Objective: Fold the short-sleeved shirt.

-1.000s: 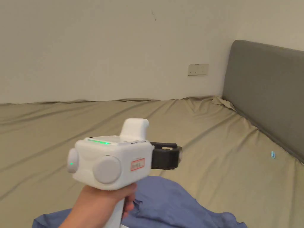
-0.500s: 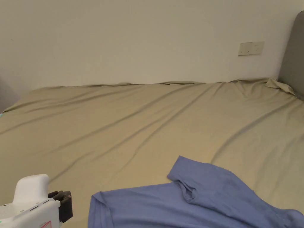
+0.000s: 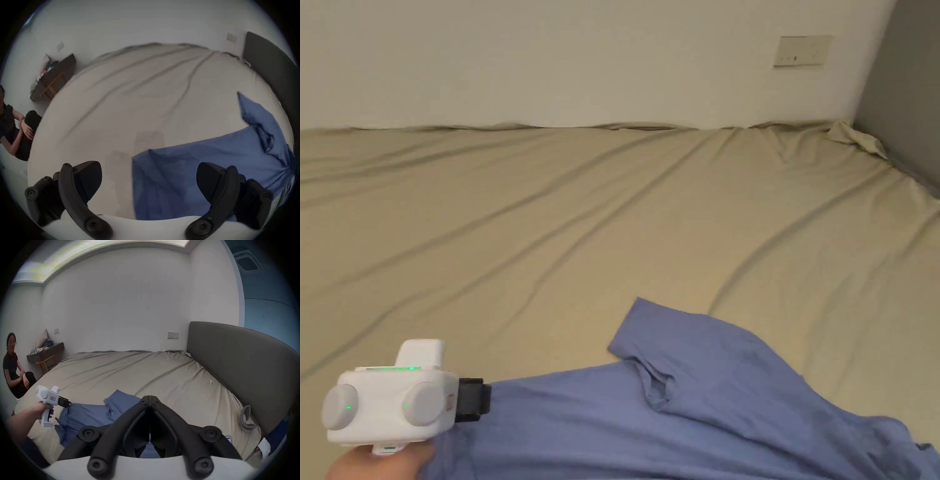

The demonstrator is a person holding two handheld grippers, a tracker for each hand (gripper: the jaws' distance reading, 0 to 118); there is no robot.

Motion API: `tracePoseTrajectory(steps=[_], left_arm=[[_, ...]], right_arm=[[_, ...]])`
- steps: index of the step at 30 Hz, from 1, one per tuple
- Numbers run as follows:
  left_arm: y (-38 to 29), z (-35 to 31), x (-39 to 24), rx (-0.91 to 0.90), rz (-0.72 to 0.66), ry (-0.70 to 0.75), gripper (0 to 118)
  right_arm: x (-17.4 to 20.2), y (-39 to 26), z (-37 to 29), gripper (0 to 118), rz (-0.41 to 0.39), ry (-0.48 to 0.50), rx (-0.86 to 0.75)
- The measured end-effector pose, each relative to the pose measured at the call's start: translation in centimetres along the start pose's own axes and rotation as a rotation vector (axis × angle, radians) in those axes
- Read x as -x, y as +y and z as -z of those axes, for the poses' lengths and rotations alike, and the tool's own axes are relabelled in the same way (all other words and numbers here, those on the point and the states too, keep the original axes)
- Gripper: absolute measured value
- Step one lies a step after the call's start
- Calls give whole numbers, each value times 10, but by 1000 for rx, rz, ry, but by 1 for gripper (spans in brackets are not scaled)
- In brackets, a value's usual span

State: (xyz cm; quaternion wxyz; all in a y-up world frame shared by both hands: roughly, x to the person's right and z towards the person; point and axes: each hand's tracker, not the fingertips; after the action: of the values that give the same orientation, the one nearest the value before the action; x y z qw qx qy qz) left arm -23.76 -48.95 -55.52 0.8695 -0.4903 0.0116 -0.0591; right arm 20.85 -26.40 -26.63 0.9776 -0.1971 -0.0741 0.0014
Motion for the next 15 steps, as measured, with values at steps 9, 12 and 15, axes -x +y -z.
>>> tracePoseTrajectory(steps=[9, 12, 15], left_arm=[[-22, -4, -37, -87, 70, -27, 1], [-23, -27, -30, -134, -3, -105, 1], [-27, -58, -2, -202, -230, -260, 1]], right_arm=[[6, -32, 51, 2, -14, 2, 166], [7, -35, 79, 2, -1, 62, 218], [3, -34, 124, 2, -40, 154, 258]])
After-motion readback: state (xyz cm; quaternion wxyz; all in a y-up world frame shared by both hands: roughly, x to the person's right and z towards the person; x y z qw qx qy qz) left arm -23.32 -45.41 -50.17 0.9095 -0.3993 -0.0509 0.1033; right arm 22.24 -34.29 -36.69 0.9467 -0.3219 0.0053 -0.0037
